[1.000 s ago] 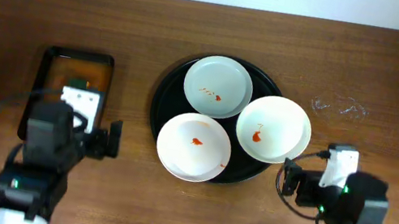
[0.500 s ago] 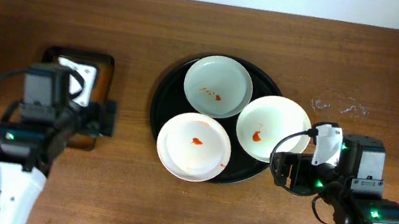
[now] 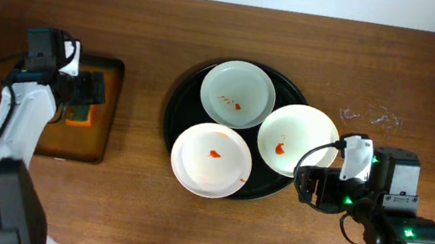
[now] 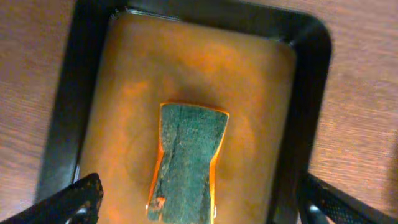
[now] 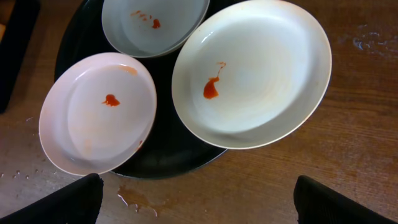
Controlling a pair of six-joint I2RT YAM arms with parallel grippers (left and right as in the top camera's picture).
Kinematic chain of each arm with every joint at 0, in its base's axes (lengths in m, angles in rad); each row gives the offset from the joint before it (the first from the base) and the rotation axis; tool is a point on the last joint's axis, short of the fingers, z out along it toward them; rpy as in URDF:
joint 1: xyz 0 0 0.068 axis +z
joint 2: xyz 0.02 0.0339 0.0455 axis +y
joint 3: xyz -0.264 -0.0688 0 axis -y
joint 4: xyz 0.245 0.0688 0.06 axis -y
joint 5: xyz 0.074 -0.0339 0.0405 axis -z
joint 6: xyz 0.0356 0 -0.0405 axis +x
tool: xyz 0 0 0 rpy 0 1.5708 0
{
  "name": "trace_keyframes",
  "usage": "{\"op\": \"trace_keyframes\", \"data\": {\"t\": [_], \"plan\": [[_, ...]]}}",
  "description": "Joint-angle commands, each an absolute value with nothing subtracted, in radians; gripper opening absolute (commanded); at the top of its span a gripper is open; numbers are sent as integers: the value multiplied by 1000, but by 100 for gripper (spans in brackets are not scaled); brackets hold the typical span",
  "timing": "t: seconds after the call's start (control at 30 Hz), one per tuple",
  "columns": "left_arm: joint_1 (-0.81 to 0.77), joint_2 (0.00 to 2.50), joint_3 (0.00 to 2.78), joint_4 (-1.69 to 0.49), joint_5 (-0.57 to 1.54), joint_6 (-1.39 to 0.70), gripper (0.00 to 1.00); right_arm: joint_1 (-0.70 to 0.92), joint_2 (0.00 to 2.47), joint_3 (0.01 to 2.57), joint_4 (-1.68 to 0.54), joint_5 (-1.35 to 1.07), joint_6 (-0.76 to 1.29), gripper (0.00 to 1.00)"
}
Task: Clean dirty plates on tray and stack at the side
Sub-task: 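Lower the left gripper and grasp the green-orange sponge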
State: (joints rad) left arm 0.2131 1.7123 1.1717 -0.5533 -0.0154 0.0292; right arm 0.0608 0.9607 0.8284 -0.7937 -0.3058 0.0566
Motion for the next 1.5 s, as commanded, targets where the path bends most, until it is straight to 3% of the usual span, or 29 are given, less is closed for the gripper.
{"op": "trace_keyframes", "data": {"t": [0.0, 0.03, 0.17, 0.37, 0.93, 1.1, 1.23, 1.47], "plan": [[224, 1784, 1185, -530, -23, 39, 84, 65, 962, 847, -794, -315, 64, 99], [224, 1812, 1185, -523, -22, 39, 79, 65, 962, 847, -794, -315, 64, 99], [226, 1890, 1185, -516, -22, 39, 73, 65, 962, 847, -797, -315, 64, 99], [226, 1901, 1185, -508, -23, 39, 57, 65, 962, 847, -798, -315, 64, 99], [225, 1900, 1238, -576, -22, 39, 56, 65, 974, 847, -812, -310, 64, 99], [226, 1900, 1238, -588, -23, 39, 45, 65, 977, 847, -819, -310, 64, 99], [226, 1900, 1238, -589, -23, 39, 42, 65, 977, 847, -824, -311, 64, 99], [226, 1900, 1238, -589, -23, 39, 19, 65, 977, 847, -826, -311, 64, 99]]}}
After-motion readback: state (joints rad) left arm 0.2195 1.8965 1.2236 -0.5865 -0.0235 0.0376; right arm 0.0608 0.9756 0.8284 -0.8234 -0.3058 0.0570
